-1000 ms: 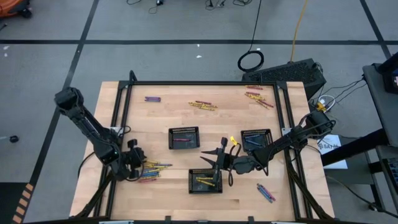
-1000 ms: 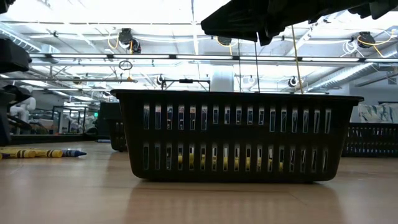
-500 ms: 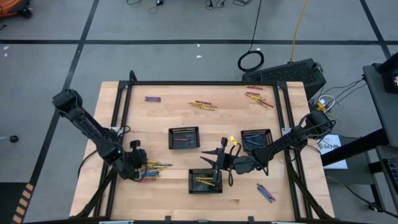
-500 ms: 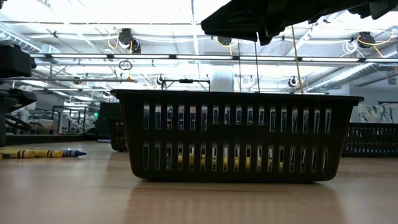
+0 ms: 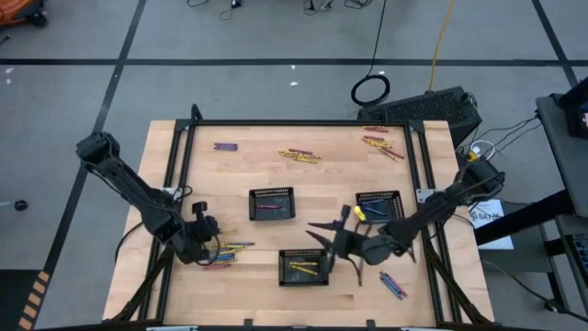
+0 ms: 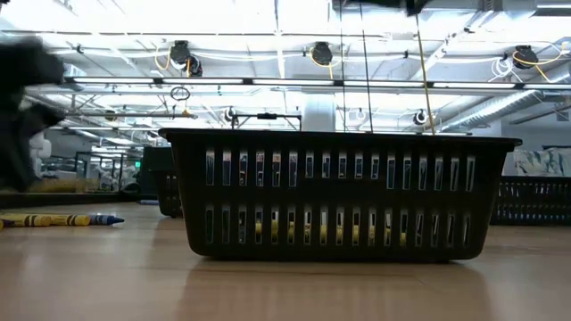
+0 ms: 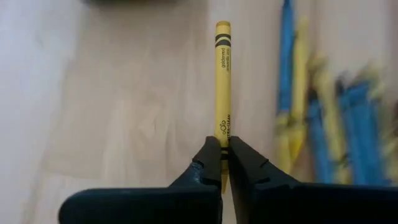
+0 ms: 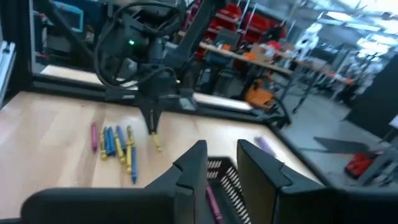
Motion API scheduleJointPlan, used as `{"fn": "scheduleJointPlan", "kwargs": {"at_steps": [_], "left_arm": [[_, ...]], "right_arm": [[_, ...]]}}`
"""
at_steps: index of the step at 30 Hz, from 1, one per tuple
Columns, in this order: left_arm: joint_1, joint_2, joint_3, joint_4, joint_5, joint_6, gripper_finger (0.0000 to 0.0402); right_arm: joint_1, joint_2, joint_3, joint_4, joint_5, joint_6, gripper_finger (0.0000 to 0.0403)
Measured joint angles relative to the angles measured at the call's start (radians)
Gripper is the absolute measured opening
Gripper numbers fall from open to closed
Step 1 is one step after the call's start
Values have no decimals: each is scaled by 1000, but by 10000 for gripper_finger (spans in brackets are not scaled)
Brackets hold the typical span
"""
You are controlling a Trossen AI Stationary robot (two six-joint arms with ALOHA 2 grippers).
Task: Sort crayons
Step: Put the yellow crayon into the bottom black bin
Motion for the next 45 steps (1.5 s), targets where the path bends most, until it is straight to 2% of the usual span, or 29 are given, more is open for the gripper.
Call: {"fn": "scheduleJointPlan", "kwargs": {"at_steps": [3, 6, 9, 10, 14, 18, 21, 23, 29, 31, 37, 45], "left_arm": [[1, -13, 65, -21, -72, 60, 3], [4, -17, 153, 43, -163, 174, 3], [33, -15, 187, 236, -190, 377, 3], [50, -12, 190, 337, -177, 456, 2], [156, 56, 190, 646, -9, 712, 2], [285, 195, 191, 918, 203, 854, 2], [367, 330, 237, 1040, 396, 867, 2], [405, 407, 288, 1075, 489, 859, 2], [494, 607, 437, 1008, 824, 785, 1], [523, 649, 451, 980, 899, 752, 1], [574, 729, 450, 909, 921, 699, 1], [575, 753, 451, 905, 886, 681, 2]], "right_arm": [[42, -47, 1, -11, 50, -27, 73], [78, -86, 0, -12, 68, -54, 73], [102, -104, 0, -13, 66, -74, 73], [107, -105, 0, -12, 66, -79, 73], [115, -105, 0, -13, 66, -81, 73], [125, -105, 0, -10, 66, -81, 73], [141, -105, 0, 2, 102, -87, 73], [153, -105, 0, 2, 141, -89, 73], [186, -105, 0, 2, 212, -110, 73], [195, -105, 0, 2, 222, -110, 73], [213, -105, 0, 2, 223, -110, 73], [218, -105, 0, -4, 223, -109, 73]]}}
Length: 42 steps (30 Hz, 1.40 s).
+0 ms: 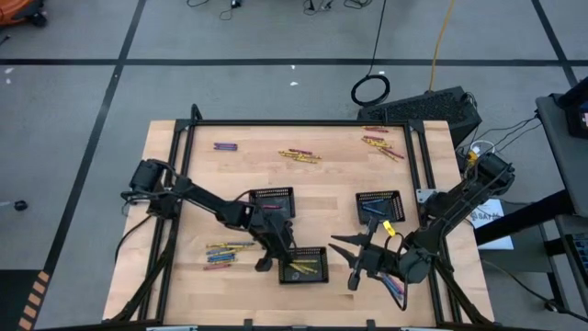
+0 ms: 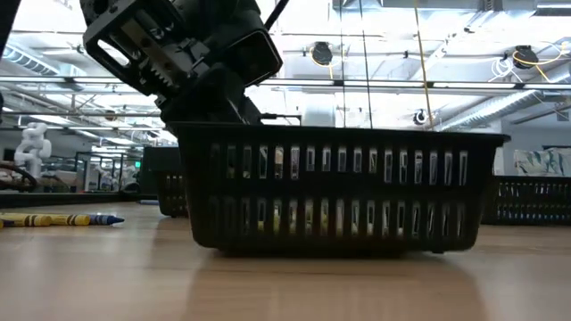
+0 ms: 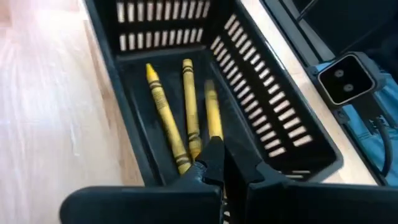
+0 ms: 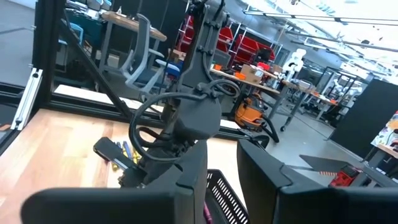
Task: Sort crayons
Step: Put the yellow crayon into the bottom black bin, then put the blue crayon into the right black bin
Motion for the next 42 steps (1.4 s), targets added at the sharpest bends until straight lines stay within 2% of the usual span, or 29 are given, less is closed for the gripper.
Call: {"fn": "scheduleJointPlan", "kwargs": {"at_steps": [7, 11, 15, 21, 24, 28, 35, 39, 42], "left_arm": [[0, 0, 0, 10, -13, 22, 0], [0, -16, 22, 12, 16, 41, 0], [0, -83, 64, -42, 23, 78, 1], [-1, -255, 83, -240, -89, 128, 2], [-1, -338, 83, -394, -184, 152, 19], [-1, -426, 75, -564, -332, 132, 67], [-2, -565, 10, -743, -588, 38, 149], [-1, -670, -47, -775, -749, -28, 163], [24, -740, -95, -820, -929, -99, 162]], "right_arm": [[0, 0, 0, -2, 0, 1, 73], [0, 0, 0, -10, 0, 2, 73], [-1, 0, 0, -20, -2, 22, 73], [-14, 0, 0, -135, -4, 158, 73], [-23, 0, 0, -194, -4, 236, 73], [-41, 0, 0, -220, -5, 281, 73], [-82, 10, 0, -248, -7, 358, 73], [-105, 37, 0, -260, -9, 392, 73], [-125, 58, 0, -257, -36, 411, 73]]}}
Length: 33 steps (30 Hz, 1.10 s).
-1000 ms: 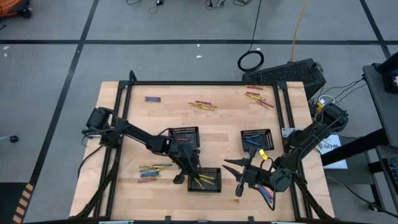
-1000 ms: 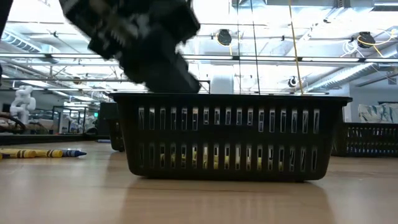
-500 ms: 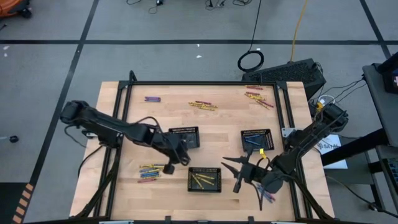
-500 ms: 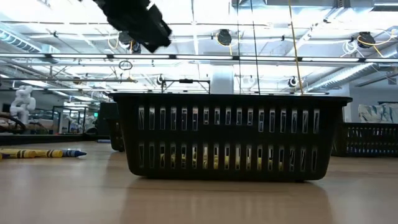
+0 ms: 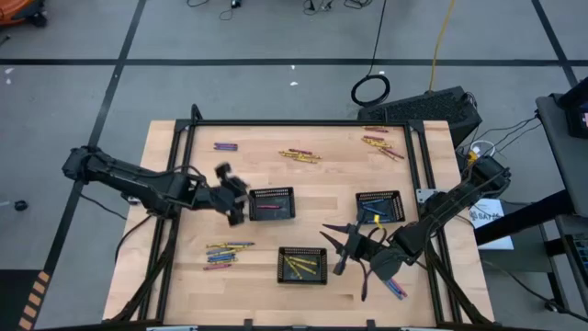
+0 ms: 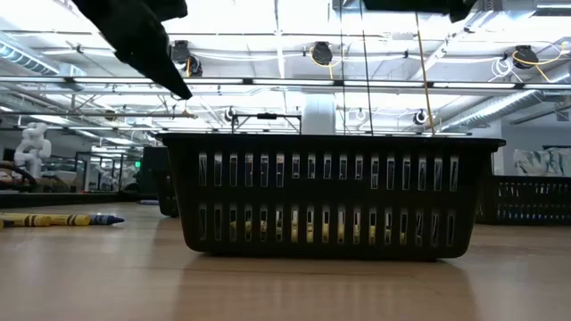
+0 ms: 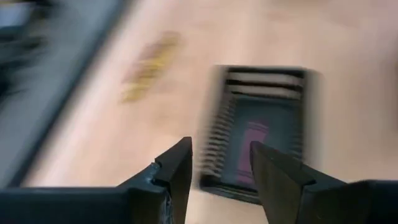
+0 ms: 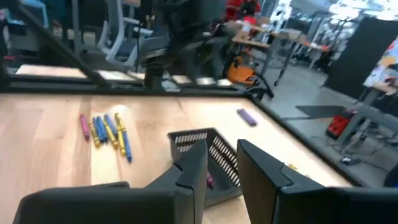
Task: Sort crayons
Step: Put the blue crayon into the right black bin
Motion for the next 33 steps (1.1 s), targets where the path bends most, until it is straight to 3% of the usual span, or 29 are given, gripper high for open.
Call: {"fn": "scheduleJointPlan", "kwargs": {"at_steps": [2, 5, 18, 24, 33], "left_arm": [[47, -33, -21, -54, -68, -63, 158], [166, -42, -34, -114, -73, -114, 152], [790, 173, -42, -92, 140, 150, 148], [921, 264, -42, -49, 203, 181, 154], [1025, 375, -42, -36, 210, 223, 209]], "right_arm": [[-14, 6, 0, -4, -27, 1, 73], [-35, 6, 0, 4, -58, 3, 73], [-88, 6, 0, 27, -134, 3, 73], [-87, 6, 0, 24, -136, 2, 73], [-87, 6, 0, 23, -136, 2, 73]]}}
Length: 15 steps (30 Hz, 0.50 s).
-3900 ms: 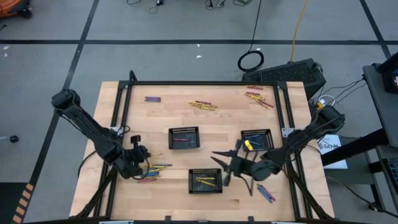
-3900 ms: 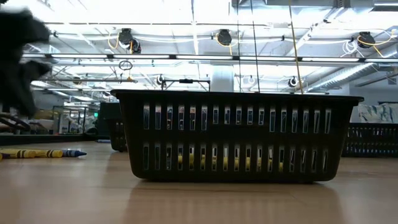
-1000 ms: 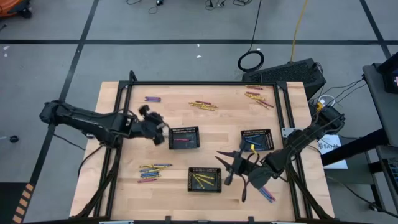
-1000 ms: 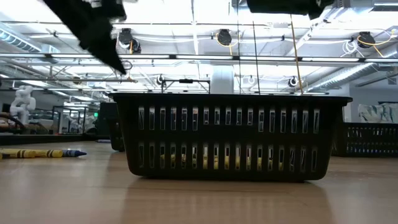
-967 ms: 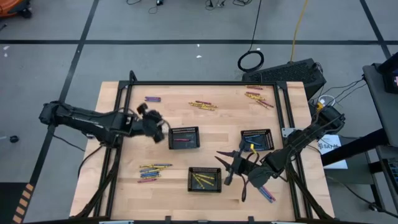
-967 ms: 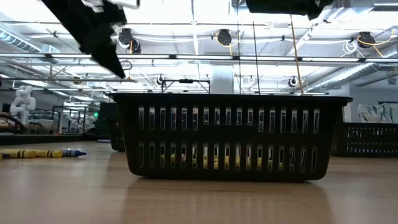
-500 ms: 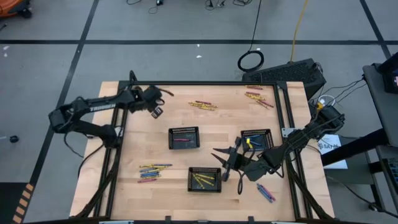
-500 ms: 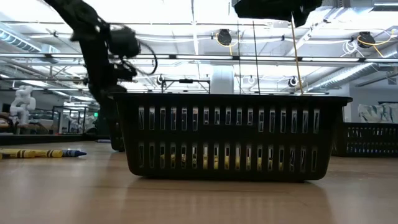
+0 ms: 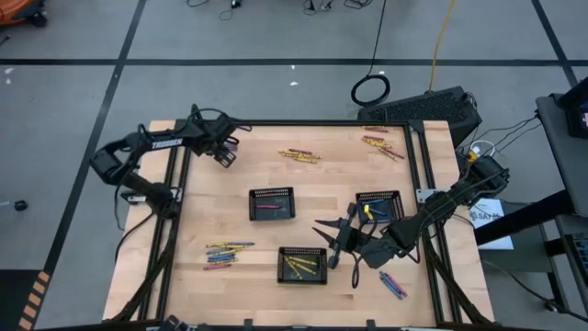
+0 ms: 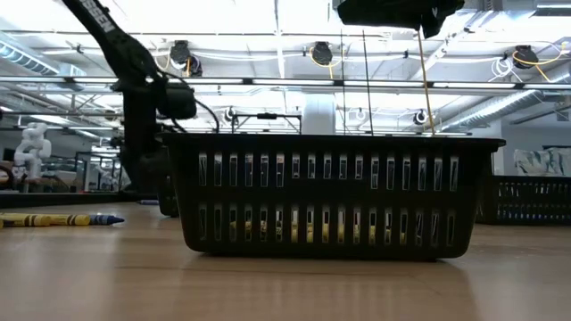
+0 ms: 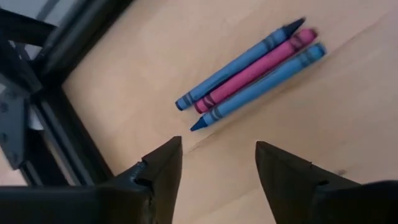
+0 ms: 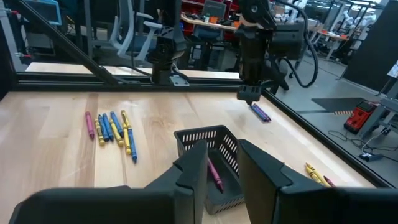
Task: Sort crayons
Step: Put the blue crayon into the right black bin
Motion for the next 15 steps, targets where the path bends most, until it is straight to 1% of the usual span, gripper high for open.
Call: {"fn": "scheduleJointPlan", "kwargs": {"at_steps": [3, 10, 15], "left_arm": [[16, 30, 0, 12, 3, 30, 221], [26, 57, 0, 26, 21, 66, 224], [41, 57, 0, 48, 140, 88, 224]], "right_arm": [[0, 0, 0, 0, 0, 0, 73], [0, 0, 0, 0, 0, 1, 73], [0, 0, 0, 0, -22, 1, 73]]}}
